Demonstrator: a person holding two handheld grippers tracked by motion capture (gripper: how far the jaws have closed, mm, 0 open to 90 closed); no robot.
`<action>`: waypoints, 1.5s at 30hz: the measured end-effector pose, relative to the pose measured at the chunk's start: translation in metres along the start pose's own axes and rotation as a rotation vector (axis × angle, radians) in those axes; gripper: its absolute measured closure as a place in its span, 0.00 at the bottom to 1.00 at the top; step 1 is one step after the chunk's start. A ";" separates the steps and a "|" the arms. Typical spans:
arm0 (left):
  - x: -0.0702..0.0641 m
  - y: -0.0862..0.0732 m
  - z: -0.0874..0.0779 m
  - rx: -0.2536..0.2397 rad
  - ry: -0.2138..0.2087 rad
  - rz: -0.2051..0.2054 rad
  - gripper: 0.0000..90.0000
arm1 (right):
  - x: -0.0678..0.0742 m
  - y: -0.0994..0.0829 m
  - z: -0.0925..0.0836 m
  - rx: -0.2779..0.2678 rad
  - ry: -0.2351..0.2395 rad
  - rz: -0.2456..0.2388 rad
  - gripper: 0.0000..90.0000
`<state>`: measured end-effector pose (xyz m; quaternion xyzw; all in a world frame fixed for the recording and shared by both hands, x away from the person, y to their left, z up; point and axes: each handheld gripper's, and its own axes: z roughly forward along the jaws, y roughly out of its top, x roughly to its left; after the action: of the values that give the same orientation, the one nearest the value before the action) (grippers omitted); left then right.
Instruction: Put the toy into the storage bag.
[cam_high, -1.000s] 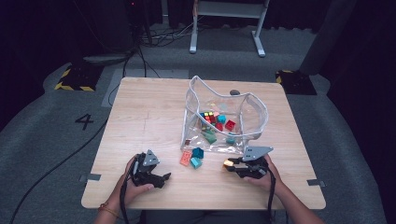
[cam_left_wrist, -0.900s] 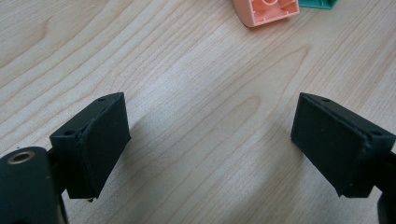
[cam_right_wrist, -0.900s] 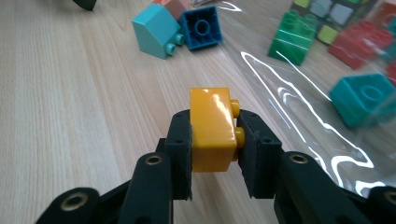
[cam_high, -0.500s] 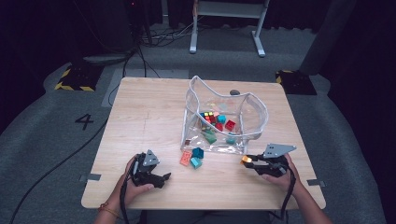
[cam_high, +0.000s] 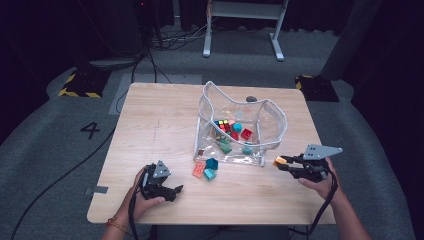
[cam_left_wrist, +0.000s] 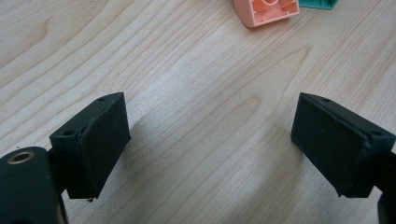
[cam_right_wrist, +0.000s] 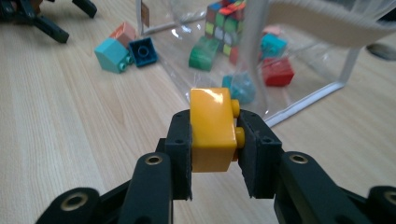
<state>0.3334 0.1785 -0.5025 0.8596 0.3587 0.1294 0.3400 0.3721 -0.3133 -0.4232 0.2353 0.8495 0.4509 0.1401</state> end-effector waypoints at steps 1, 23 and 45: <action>0.000 0.000 0.000 0.000 0.000 -0.001 0.13 | -0.001 0.003 -0.003 -0.006 -0.002 -0.001 0.75; 0.000 0.000 0.000 0.000 -0.001 -0.002 0.13 | -0.018 0.104 -0.039 -0.053 -0.006 -0.100 0.75; 0.000 0.000 0.000 0.000 0.000 0.000 0.13 | -0.045 0.173 0.044 0.131 0.054 -0.189 0.75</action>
<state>0.3334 0.1786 -0.5025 0.8597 0.3587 0.1294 0.3400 0.4779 -0.2226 -0.3029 0.1508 0.8991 0.3852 0.1434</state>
